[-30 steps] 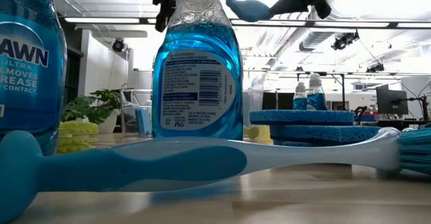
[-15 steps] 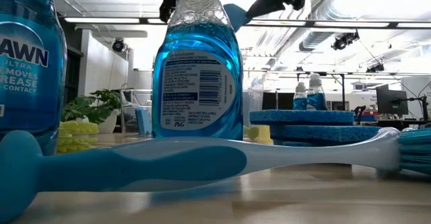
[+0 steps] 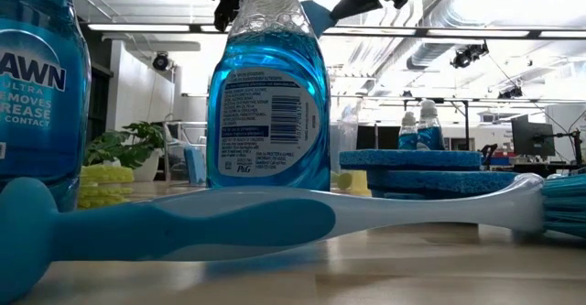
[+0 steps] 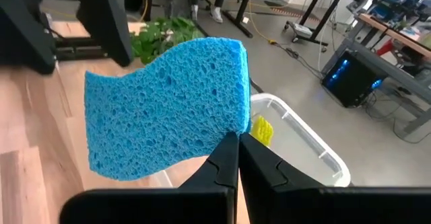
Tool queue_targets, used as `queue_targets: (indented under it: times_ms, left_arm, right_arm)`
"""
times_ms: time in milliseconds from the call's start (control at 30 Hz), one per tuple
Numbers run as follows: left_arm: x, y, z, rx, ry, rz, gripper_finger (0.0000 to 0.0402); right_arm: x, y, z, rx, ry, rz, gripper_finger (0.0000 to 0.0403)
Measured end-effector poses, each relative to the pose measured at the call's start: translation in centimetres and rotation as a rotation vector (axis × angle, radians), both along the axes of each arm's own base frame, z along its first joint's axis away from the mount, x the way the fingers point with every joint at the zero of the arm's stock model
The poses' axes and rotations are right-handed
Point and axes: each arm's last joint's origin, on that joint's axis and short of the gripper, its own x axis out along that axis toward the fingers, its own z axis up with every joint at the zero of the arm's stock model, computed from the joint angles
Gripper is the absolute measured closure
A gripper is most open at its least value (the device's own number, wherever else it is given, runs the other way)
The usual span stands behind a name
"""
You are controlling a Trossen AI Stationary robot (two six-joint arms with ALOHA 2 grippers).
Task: Pick & Place Kitchen Sink Supplies
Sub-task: Put the sponge into the transparent bin
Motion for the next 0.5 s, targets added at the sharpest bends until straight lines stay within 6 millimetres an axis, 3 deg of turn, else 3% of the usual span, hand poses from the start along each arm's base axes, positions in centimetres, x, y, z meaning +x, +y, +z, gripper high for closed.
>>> queue_targets:
  times_ms: [500]
  left_arm:
    - [0.7,0.3,-1.2,-0.083,0.041,0.088,0.0185]
  right_arm:
    - [0.3,0.1,0.6,-0.035,-0.04,0.038,0.0403]
